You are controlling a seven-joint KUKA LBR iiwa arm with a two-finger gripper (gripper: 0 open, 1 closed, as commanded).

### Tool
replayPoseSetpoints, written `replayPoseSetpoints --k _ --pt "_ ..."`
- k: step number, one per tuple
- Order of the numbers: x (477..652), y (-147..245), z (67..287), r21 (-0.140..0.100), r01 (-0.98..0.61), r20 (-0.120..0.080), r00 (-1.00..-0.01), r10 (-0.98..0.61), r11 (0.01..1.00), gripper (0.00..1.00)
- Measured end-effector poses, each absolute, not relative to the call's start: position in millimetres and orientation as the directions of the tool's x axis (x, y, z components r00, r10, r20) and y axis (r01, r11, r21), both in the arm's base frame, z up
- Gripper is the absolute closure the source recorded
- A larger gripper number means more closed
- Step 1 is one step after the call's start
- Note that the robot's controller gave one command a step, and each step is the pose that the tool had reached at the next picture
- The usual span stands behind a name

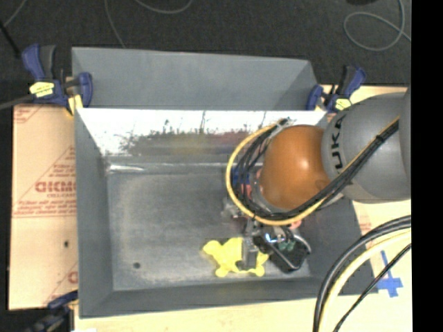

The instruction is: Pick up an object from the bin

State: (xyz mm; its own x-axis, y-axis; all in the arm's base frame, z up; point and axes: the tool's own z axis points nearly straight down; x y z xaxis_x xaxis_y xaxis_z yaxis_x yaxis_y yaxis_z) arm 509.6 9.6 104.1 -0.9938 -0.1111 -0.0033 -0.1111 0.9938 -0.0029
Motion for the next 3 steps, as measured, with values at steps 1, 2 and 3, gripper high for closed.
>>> replayPoseSetpoints --k 1,2,3 --pt "483.3 -9.6 70.9 -0.001 -0.238 0.0 -0.971 -0.238 0.971 1.0" --pt "483.3 -9.6 70.9 -0.001 -0.237 0.0 -0.971 -0.237 0.971 1.0" --pt "489.5 -21.5 227.5 -0.002 -0.366 -0.003 -0.931 -0.366 0.931 1.0"
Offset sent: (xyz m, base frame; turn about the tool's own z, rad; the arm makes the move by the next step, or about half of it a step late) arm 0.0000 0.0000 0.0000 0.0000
